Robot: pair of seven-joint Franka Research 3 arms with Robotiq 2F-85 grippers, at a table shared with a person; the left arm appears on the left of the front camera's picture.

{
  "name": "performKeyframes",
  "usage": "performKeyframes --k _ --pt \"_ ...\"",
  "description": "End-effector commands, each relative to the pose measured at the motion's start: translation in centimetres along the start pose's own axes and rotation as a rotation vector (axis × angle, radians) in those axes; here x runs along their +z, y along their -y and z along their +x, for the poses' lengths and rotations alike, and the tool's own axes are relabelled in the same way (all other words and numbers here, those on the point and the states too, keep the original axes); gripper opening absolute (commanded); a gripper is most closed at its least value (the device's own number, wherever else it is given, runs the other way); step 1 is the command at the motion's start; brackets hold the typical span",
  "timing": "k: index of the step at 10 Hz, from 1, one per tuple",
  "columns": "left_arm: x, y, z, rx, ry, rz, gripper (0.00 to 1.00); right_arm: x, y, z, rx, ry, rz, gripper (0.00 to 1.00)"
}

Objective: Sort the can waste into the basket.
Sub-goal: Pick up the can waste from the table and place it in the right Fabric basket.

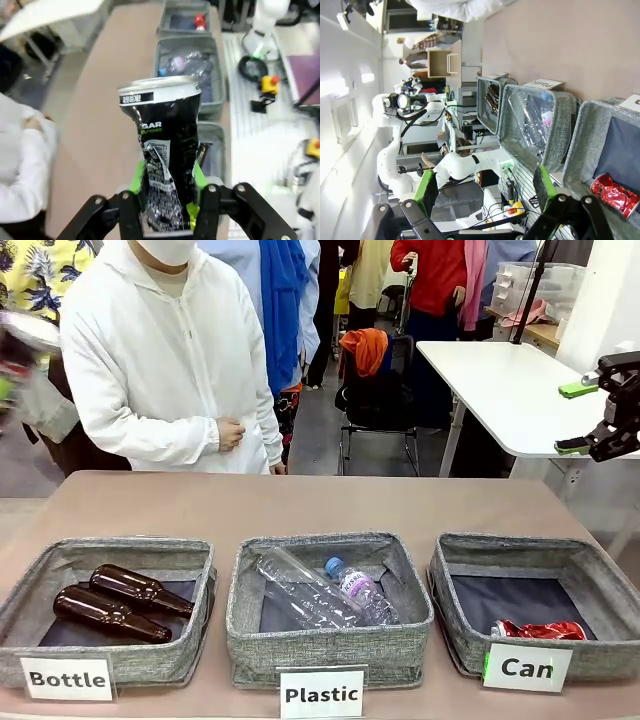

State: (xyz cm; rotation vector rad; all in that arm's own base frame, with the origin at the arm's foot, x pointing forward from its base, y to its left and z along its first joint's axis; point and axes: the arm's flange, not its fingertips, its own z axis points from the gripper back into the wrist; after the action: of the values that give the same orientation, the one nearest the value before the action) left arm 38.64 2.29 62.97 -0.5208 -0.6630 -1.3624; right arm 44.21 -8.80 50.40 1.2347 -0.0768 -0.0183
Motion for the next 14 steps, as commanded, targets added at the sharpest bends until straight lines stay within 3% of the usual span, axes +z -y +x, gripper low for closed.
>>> performKeyframes --k 1,2,4,6,8,11,12,13,14 --pt "-6.5 -3.5 2.7 -0.004 -0.123 -0.115 0.0 0.2 0.0 0.0 0.021 -0.007 -0.003 1.0" --pt "-11.1 -4.6 5.2 -0.055 -0.118 -0.212 0.0 0.0 0.0 0.0 0.0 0.0 0.0 1.0" --pt "-18.9 -4.9 9.4 -0.072 -0.06 -0.384 0.0 4.0 -2.7 -3.2 0.002 0.063 -0.103 1.0" --pt "-25.9 -2.7 13.9 0.022 -0.018 -0.381 0.0 7.0 -3.6 -6.4 0.008 0.075 -0.174 1.0" --pt "-31.7 -1.5 18.9 -0.062 -0.062 -0.41 0.0 10.5 -3.5 -11.2 0.063 0.096 -0.255 1.0" --pt "-41.5 2.4 27.0 -0.147 -0.047 -0.421 0.0 15.8 -1.0 -16.2 0.064 0.239 -0.336 1.0" --pt "-45.0 4.0 30.1 -0.17 -0.06 -0.473 0.0 17.2 0.2 -17.7 0.054 0.296 -0.341 1.0" --pt "-47.8 4.9 32.3 -0.22 -0.055 -0.427 0.0 17.9 1.0 -18.7 0.06 0.329 -0.3 1.0" --pt "-50.7 5.0 34.2 -0.254 -0.054 -0.382 0.0 17.1 -1.3 -17.1 0.043 0.244 -0.318 1.0"
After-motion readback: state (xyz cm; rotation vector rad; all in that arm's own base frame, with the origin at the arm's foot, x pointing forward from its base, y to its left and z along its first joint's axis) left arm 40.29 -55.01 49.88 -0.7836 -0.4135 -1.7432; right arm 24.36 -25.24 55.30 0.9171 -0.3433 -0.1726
